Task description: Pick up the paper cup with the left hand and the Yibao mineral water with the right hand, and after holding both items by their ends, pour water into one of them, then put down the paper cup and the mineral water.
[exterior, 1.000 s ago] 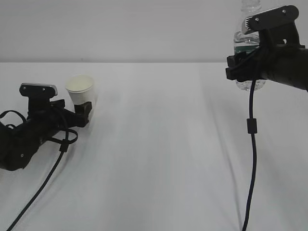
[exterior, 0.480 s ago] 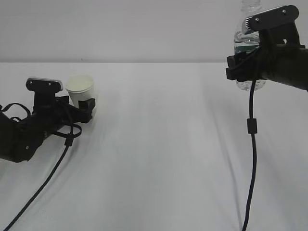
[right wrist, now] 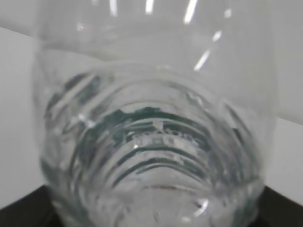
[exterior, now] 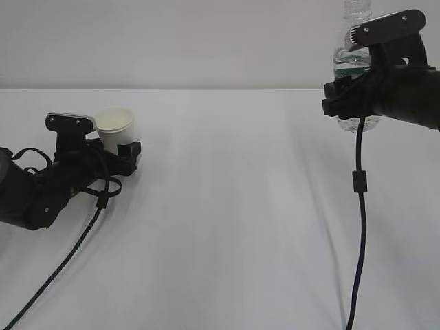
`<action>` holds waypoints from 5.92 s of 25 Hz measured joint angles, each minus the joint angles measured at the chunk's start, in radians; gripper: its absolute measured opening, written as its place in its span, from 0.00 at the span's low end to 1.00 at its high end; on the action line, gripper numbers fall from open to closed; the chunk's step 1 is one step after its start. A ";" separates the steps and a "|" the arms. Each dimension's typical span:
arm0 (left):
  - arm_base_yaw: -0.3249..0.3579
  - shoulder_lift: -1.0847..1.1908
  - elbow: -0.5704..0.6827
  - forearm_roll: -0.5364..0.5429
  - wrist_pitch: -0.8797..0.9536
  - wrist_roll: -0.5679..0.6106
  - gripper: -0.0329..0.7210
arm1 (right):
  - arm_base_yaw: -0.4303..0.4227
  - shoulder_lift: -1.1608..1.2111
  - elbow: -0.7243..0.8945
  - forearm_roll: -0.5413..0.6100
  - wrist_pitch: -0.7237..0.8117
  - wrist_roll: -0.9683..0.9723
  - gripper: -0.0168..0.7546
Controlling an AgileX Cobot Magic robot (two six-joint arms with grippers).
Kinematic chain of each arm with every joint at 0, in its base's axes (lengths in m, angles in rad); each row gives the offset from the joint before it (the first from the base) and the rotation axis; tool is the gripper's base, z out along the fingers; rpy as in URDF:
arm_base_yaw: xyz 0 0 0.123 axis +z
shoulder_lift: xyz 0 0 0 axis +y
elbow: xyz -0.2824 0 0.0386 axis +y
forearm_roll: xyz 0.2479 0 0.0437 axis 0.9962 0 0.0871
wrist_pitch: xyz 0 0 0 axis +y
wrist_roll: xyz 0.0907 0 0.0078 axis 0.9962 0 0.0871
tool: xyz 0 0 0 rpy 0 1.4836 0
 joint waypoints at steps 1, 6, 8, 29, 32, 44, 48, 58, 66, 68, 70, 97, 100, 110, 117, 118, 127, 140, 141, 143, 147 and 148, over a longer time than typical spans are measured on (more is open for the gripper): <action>0.000 0.000 -0.002 0.002 0.000 0.000 0.87 | 0.000 0.000 0.000 0.000 0.000 0.000 0.66; 0.000 0.015 -0.033 0.002 0.006 -0.001 0.86 | 0.000 0.000 0.000 0.000 0.000 0.000 0.66; 0.000 0.025 -0.044 0.004 0.008 -0.009 0.86 | 0.000 0.000 0.000 0.000 0.001 0.000 0.66; 0.000 0.039 -0.112 0.007 0.046 -0.018 0.84 | 0.000 0.000 0.000 0.000 0.013 0.000 0.66; 0.000 0.042 -0.120 0.009 0.048 -0.018 0.84 | 0.000 0.000 0.000 0.000 0.022 0.000 0.66; 0.000 0.059 -0.133 0.009 0.052 -0.018 0.84 | 0.000 0.000 0.000 -0.002 0.027 0.000 0.66; 0.000 0.059 -0.133 0.009 0.052 -0.018 0.83 | 0.000 0.000 0.000 -0.006 0.029 0.000 0.66; 0.000 0.059 -0.133 0.009 0.052 -0.018 0.69 | 0.000 0.000 0.000 -0.008 0.029 0.000 0.66; 0.000 0.059 -0.135 0.013 0.057 -0.018 0.64 | 0.000 0.000 0.000 -0.008 0.029 0.000 0.66; 0.000 0.057 -0.135 0.016 0.067 -0.018 0.64 | 0.000 0.000 0.000 -0.008 0.029 0.000 0.66; 0.002 0.048 -0.133 0.022 0.083 -0.018 0.64 | 0.000 0.000 0.000 -0.008 0.029 0.000 0.66; 0.042 -0.240 0.087 0.373 0.049 -0.146 0.63 | 0.000 0.000 0.000 -0.030 0.030 0.000 0.66; 0.042 -0.266 0.090 0.493 0.049 -0.221 0.63 | 0.000 0.000 0.000 -0.032 0.030 0.000 0.66; 0.030 -0.301 0.090 0.816 -0.047 -0.449 0.63 | 0.000 -0.070 0.000 -0.045 0.065 0.000 0.66; -0.049 -0.301 0.090 0.901 -0.063 -0.481 0.63 | 0.007 -0.114 0.000 -0.065 0.120 0.000 0.66; -0.059 -0.301 0.090 0.903 -0.063 -0.480 0.63 | 0.012 -0.120 0.000 -0.074 0.125 0.000 0.66; -0.084 -0.393 0.090 0.941 -0.012 -0.519 0.63 | 0.059 -0.154 0.000 -0.102 0.167 0.000 0.66; -0.086 -0.443 0.090 1.004 -0.008 -0.605 0.66 | 0.108 -0.230 0.000 -0.142 0.225 0.000 0.66; -0.086 -0.443 0.090 1.014 -0.008 -0.610 0.66 | 0.113 -0.231 0.000 -0.147 0.229 0.000 0.66; -0.093 -0.443 0.090 1.029 -0.008 -0.619 0.66 | 0.124 -0.234 0.000 -0.160 0.234 0.000 0.66; -0.125 -0.443 0.090 1.039 -0.008 -0.624 0.66 | 0.152 -0.234 0.000 -0.191 0.255 0.000 0.66; -0.132 -0.443 0.090 1.039 -0.008 -0.625 0.66 | 0.156 -0.234 0.000 -0.199 0.259 0.000 0.66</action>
